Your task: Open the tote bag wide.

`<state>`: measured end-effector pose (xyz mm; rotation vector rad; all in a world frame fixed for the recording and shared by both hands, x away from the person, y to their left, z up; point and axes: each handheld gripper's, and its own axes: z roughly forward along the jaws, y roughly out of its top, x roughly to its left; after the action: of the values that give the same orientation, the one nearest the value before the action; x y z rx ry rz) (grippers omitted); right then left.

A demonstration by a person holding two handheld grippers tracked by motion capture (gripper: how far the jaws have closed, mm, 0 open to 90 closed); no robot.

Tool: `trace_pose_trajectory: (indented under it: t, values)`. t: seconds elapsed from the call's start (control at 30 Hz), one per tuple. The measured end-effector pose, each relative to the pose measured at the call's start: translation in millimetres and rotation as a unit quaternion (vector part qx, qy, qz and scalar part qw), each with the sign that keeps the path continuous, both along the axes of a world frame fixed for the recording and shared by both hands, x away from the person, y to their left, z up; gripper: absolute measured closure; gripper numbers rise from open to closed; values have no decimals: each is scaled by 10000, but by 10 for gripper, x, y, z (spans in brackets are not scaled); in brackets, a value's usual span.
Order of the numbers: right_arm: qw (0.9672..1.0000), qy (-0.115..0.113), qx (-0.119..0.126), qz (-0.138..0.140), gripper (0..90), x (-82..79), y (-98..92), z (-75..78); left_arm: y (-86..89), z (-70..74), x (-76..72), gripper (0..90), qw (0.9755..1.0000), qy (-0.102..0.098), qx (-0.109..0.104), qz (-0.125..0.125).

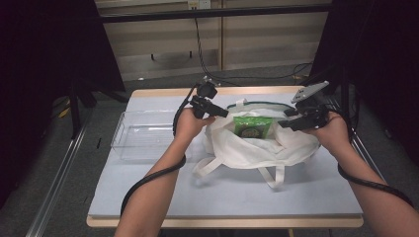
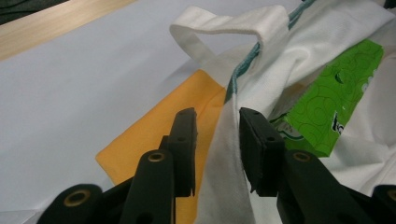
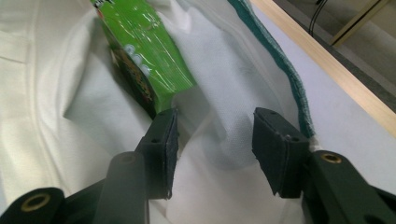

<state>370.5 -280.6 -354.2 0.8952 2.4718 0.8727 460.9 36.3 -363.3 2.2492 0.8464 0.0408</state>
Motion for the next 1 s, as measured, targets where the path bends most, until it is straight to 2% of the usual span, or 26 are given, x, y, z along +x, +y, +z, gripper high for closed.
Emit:
trace_pose_trajectory:
  t: [0.07, 0.23, 0.33, 0.37, 0.47, 0.57, 0.6, 0.63, 0.67, 0.8, 0.83, 0.93, 0.97, 1.0]
  values:
    - [10000, -5, -61, -22, 547, 18, -2, -21, -4, -2, -18, 674, 10000, 0, -47, 44]
    - [9999, 9, -100, -107, 612, 49, -13, -62, 35, 37, -49, 669, 10000, -61, -34, -20]
    - [9995, 156, -174, -212, 678, 64, -22, -78, 49, 70, -78, 665, 9999, -99, -59, -44]
    - [9994, 176, -134, -248, 740, 89, -46, -74, 43, 76, -95, 666, 9999, -80, -100, 10]
    - [9991, 253, -149, -293, 782, 111, -52, -66, 42, 101, -123, 669, 9998, -132, -164, 2]
    - [9989, 279, -223, -304, 844, 132, -44, -65, 57, 133, -147, 674, 9997, -195, -92, -76]
    - [9988, 270, -254, -324, 853, 136, -41, -63, 58, 143, -157, 684, 9997, -221, -101, -81]
    - [9986, 305, -230, -367, 859, 137, -38, -60, 49, 150, -181, 694, 9996, -207, -200, -1]
    - [9987, 303, -185, -375, 864, 144, -39, -62, 70, 171, -182, 711, 9995, -252, -75, -170]
    - [9980, 404, -71, -478, 875, 165, -66, -56, 56, 199, -254, 760, 9992, -290, -220, -139]
    - [9979, 427, -28, -487, 875, 170, -75, -56, 61, 210, -268, 777, 9991, -327, -176, -185]
    - [9971, 509, 35, -557, 879, 183, -92, -52, 58, 220, -314, 862, 9990, -297, -203, -251]
    - [9971, 509, 35, -557, 879, 183, -92, -52, 61, 222, -327, 862, 9990, -269, -210, -277]
    - [9968, 572, 116, -555, 880, 194, -97, -52, 60, 217, -342, 897, 9988, -217, -297, -313]
